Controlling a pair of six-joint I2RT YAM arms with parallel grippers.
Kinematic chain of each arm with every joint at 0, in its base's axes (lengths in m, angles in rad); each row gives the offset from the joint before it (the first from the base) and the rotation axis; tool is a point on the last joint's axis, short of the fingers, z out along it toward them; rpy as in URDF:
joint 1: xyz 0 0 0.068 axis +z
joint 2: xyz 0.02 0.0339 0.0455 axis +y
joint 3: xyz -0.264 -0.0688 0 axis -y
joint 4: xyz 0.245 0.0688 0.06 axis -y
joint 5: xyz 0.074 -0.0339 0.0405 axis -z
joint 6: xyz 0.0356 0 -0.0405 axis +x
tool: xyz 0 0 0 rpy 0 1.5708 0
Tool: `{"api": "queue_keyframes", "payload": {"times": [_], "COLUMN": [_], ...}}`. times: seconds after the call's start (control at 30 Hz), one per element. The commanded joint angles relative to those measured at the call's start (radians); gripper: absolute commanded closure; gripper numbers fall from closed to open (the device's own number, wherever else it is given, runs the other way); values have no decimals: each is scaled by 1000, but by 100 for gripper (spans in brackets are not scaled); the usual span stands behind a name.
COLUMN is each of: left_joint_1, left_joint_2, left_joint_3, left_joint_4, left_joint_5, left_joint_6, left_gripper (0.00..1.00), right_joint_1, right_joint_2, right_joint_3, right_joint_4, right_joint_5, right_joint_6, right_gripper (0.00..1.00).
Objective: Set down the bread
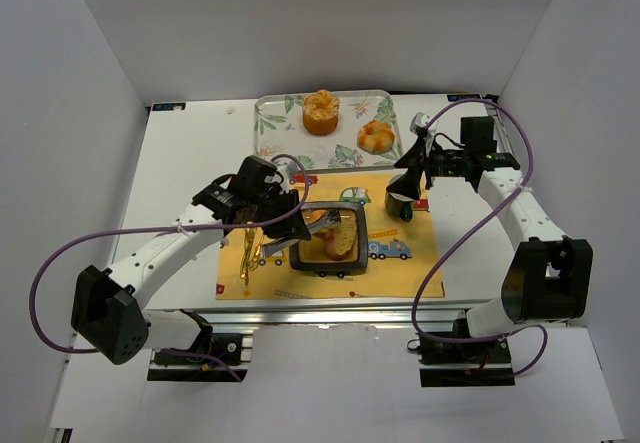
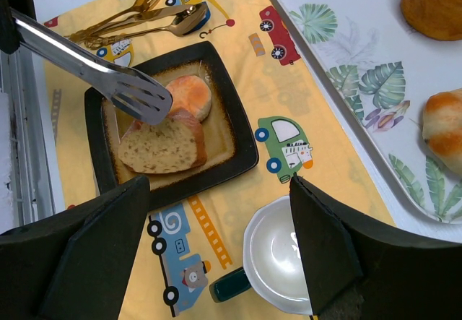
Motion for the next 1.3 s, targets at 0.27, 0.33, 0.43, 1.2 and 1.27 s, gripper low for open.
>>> {"api": "queue_keyframes", "payload": {"times": [0.27,0.33,0.43,1.2,1.27], "left_joint_1": [5,37,202,807,810], "left_joint_2": [-24,-26,-61,228,153], "left_joint_3": [77,106,127,-299,-320], "left_joint_4": [-26,-51,-77,597,595], "left_joint_5": [-63,-121,-189,-358,-369], "left_joint_6": [21,48,107,395,381], "left_gripper": [66,87,100,51,27], "right_joint_1": [-3,-3,-3,16,23], "right_joint_2": [-19,-19,-19,-63,-82], "right_joint_3": [7,7,7,-8,-45], "right_joint_4": [13,15,10,-2,103], "right_joint_5": [-26,-24,-24,153,242], "right_joint_6": [-5,-6,-11,-16,80], "right_gripper": [17,17,17,11,11]}}
